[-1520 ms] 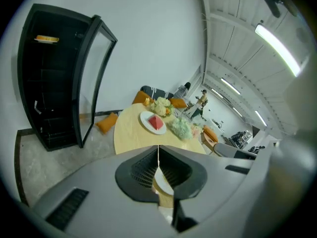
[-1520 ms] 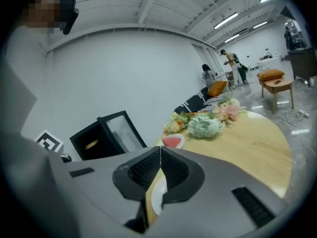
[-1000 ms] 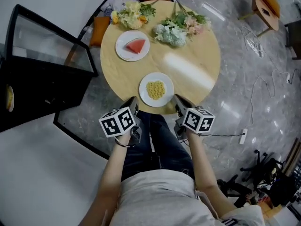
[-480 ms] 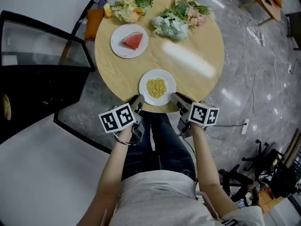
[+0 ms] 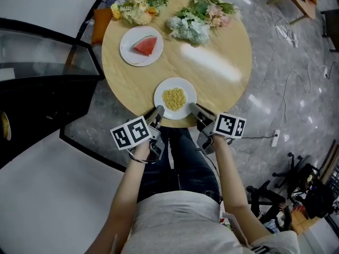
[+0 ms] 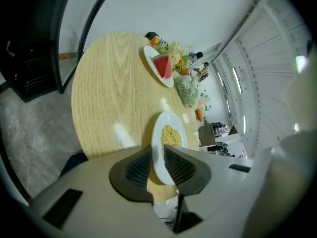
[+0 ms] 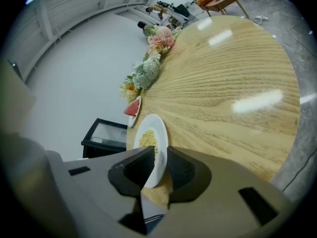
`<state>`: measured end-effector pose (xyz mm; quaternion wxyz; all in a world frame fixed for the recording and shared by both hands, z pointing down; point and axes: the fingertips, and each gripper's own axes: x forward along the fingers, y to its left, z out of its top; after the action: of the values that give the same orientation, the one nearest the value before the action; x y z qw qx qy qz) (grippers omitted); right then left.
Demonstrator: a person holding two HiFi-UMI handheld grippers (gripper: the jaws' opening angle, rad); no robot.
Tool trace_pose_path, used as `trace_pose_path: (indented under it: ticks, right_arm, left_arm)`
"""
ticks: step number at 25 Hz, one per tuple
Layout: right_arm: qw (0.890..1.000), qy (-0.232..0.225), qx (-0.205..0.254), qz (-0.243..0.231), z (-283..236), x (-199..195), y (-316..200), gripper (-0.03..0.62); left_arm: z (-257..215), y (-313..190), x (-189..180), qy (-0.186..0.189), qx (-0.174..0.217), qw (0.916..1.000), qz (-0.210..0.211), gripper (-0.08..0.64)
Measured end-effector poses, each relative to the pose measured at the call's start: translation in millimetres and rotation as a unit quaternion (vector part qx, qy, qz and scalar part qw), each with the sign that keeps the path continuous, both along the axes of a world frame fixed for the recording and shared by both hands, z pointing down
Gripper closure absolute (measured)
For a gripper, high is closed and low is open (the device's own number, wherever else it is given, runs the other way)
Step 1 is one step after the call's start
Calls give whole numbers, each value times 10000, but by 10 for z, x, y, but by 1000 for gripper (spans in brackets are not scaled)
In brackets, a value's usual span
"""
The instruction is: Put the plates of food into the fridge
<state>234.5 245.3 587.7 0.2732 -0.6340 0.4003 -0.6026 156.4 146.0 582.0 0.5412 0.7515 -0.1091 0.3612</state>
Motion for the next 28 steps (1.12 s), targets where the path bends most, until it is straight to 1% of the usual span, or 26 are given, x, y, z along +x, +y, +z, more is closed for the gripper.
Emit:
trace_pose_path:
  ticks: [3, 4, 6, 9, 12, 13, 16, 19, 23, 25, 28]
  right_arm:
    - [9994, -174, 19, 283, 7, 9, -3, 509]
    - [9992, -196, 3, 335, 15, 14, 5, 514]
    - [9989, -247, -20, 397, 38, 22, 22, 552]
    - [9981, -365, 62, 490, 47, 22, 26, 555]
    - [9981, -297, 14, 532, 32, -3, 29, 557]
    - [9979, -304, 17, 573, 9, -12, 29, 557]
    - [9971, -359, 84, 659, -103, -4, 18, 560]
    - [9976, -290, 193, 599, -253, 14, -37, 561]
    - [9979, -227, 447, 399, -485, 54, -197, 565]
    - [9980, -210, 565, 195, -593, 43, -298, 565]
    - [9973, -185, 704, -106, -732, -29, -439, 566]
  left_arm:
    - [11, 17, 4, 8, -50, 9998, -176, 482]
    - [20, 15, 1, -27, -17, 9998, -200, 494]
    - [37, 9, -2, -76, -3, 9998, -203, 514]
    - [50, 1, -1, -61, -70, 9995, -297, 517]
    - [28, -16, -7, -120, 168, 9992, -336, 517]
    - [0, -25, -8, -99, 211, 9990, -376, 517]
    - [-109, -61, 1, 73, 147, 9983, -552, 518]
    - [-232, -102, -5, 242, 129, 9968, -756, 518]
    - [-454, -197, -43, 510, 110, 9911, -1221, 522]
    - [-577, -261, -97, 678, 158, 9863, -1496, 523]
    - [-734, -348, -258, 835, 172, 9766, -1976, 526]
